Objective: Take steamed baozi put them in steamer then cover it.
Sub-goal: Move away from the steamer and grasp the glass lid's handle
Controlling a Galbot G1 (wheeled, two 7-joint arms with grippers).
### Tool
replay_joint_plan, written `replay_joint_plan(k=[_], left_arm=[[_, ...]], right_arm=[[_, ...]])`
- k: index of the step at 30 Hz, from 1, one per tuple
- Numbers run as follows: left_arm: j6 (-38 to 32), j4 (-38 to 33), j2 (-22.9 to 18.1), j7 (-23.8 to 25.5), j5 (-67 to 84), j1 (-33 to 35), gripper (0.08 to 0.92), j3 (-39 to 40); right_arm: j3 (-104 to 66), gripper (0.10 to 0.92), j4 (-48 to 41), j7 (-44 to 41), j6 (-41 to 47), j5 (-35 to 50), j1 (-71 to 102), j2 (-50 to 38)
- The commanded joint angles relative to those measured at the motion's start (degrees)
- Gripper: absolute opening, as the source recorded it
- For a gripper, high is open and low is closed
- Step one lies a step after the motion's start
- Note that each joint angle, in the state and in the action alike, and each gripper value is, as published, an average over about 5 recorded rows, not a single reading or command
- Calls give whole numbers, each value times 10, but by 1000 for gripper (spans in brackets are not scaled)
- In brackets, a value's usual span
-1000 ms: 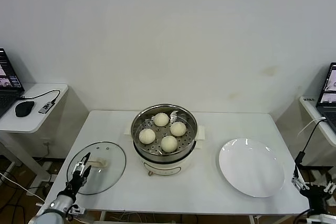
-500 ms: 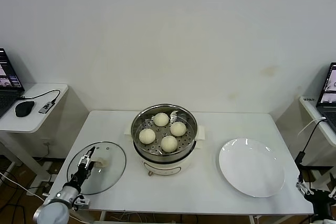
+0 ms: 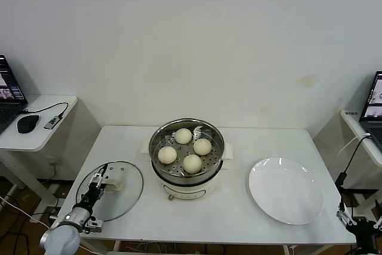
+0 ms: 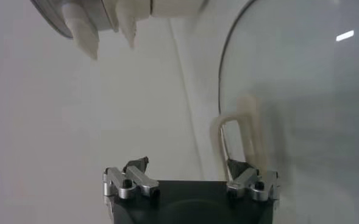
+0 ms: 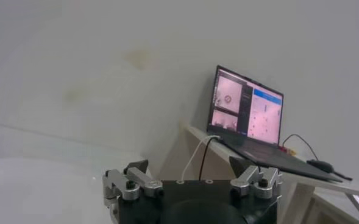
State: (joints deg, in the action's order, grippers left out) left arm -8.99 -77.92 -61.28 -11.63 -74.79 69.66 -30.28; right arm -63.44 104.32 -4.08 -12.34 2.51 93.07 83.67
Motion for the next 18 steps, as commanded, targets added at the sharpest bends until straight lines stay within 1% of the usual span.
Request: replay_joint_plan(k=[1,7,13,16,18], left_arm=[[-4,33,0,-4,11,-10,636,2],[-11,42,-2,-10,24,-10,454,2],[-27,57,-3,-44,42,-13,281,2],[-30,52,-3,-53,49,-9,201,0],[-29,37,-4,-57,52,0,170,-5]], right_arm=[[-1,823,5,-1,-2,-4,3,3],[0,823,6,-1,-3,-5,3,3],[2,823,8,-7,-5,-12,5,1],[2,823,11,-10,-4,-13,7,-2],[4,823,12,-12,-5,-14,9,-4]])
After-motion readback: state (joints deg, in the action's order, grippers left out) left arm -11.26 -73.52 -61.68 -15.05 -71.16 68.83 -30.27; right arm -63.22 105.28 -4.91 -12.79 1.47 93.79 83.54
